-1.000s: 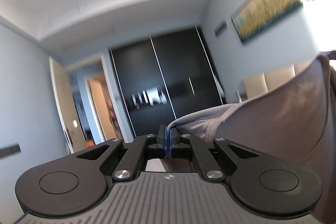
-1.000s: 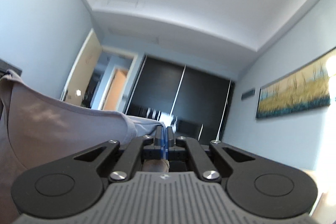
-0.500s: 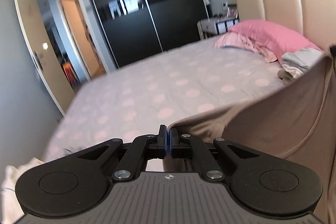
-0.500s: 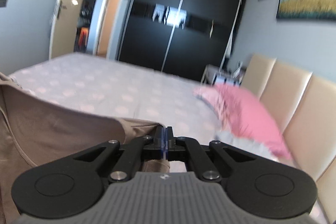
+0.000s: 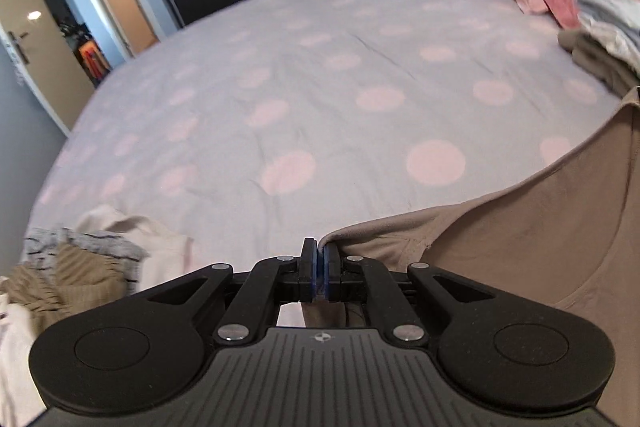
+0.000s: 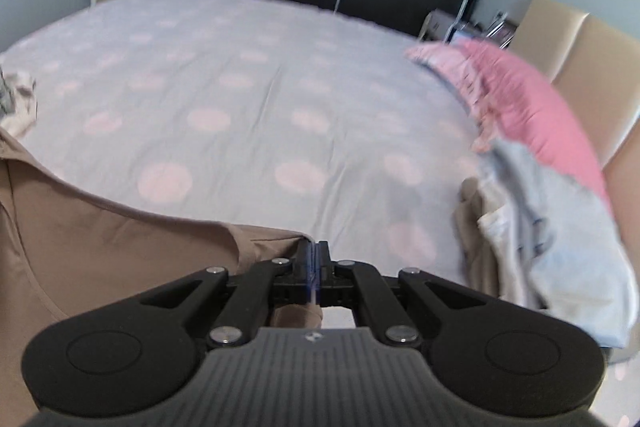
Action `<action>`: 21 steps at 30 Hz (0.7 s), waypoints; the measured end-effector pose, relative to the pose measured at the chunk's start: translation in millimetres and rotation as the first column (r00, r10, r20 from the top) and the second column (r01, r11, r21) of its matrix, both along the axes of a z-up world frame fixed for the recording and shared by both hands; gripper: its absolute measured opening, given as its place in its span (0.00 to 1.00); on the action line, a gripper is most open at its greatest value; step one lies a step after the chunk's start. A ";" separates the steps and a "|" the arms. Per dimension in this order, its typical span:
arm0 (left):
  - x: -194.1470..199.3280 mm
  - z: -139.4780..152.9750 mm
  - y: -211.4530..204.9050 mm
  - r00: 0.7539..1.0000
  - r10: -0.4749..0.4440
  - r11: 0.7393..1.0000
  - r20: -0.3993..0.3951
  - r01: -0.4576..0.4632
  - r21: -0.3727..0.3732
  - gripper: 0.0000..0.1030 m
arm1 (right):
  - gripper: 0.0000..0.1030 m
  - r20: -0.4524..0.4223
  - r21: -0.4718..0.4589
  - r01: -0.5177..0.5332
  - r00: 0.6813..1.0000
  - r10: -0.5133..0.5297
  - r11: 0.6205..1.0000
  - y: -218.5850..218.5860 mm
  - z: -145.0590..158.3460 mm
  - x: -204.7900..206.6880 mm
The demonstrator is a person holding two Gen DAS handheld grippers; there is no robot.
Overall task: Fold clothes
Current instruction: 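Lift the garment up off the bed with both grippers, then lower the shirt onto the bed and open both grippers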
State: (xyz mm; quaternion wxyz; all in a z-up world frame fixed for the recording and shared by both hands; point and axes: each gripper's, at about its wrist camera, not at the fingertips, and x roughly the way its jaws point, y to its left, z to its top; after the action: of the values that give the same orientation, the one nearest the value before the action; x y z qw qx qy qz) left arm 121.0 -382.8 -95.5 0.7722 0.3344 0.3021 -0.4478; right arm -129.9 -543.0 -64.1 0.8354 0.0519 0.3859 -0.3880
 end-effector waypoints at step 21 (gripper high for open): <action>-16.6 44.5 55.9 0.998 -0.002 0.997 -0.065 -0.002 -0.072 0.43 | 0.38 0.070 0.156 0.028 0.997 -0.040 0.987 13.6 23.0 -61.3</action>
State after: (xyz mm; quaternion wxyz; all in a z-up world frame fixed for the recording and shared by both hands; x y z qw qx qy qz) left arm 104.4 -326.8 -51.0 0.7737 0.2915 0.3105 -0.4690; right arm -191.2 -529.4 -41.1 0.8355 0.1372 0.3834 -0.3689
